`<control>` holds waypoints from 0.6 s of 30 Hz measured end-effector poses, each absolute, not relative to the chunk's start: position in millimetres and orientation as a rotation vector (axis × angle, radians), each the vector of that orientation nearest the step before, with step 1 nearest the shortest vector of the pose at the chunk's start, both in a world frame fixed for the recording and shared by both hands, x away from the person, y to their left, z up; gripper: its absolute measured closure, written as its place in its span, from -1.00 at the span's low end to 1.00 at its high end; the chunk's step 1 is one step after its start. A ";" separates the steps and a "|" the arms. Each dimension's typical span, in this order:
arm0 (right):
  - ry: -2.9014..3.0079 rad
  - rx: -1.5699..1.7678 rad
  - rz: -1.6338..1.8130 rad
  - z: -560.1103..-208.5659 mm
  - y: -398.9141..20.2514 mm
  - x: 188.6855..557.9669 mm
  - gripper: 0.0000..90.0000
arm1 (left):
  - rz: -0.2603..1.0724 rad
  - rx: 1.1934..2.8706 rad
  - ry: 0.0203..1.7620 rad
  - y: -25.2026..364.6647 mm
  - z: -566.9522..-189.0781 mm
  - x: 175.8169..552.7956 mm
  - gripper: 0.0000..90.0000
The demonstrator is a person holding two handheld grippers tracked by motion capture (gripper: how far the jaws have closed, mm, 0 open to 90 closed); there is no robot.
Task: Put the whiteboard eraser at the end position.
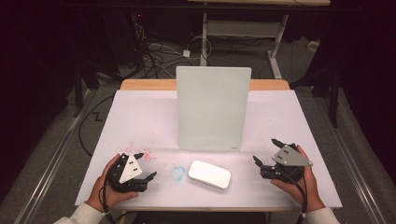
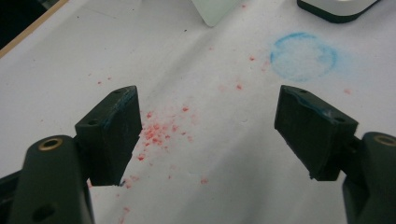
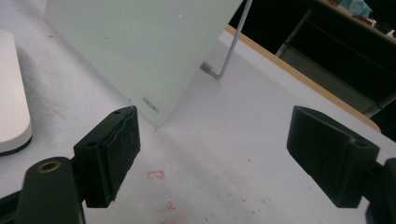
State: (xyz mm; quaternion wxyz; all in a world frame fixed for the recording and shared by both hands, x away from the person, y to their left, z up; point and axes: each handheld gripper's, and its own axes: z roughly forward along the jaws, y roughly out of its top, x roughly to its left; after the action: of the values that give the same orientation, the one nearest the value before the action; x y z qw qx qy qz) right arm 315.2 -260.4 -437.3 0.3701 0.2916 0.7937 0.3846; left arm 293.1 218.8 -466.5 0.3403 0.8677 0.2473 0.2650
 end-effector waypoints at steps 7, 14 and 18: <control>2.050 0.829 1.034 -452.0 -273.5 306.8 -0.63 | 0.710 2.253 0.647 218.9 -466.0 294.1 -0.50; 2.050 0.817 1.003 -456.6 -273.5 299.7 -0.63 | 0.718 2.239 0.646 218.9 -464.4 293.5 -0.51; 2.039 0.815 1.005 -454.4 -274.3 298.5 -0.63 | 0.723 2.246 0.639 218.8 -465.3 291.7 -0.51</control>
State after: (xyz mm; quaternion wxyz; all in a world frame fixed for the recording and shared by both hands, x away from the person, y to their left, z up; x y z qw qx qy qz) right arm 298.5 -274.3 -454.4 0.3555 0.3155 0.7892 0.3890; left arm 291.7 218.8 -465.3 0.3415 0.8636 0.2456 0.2780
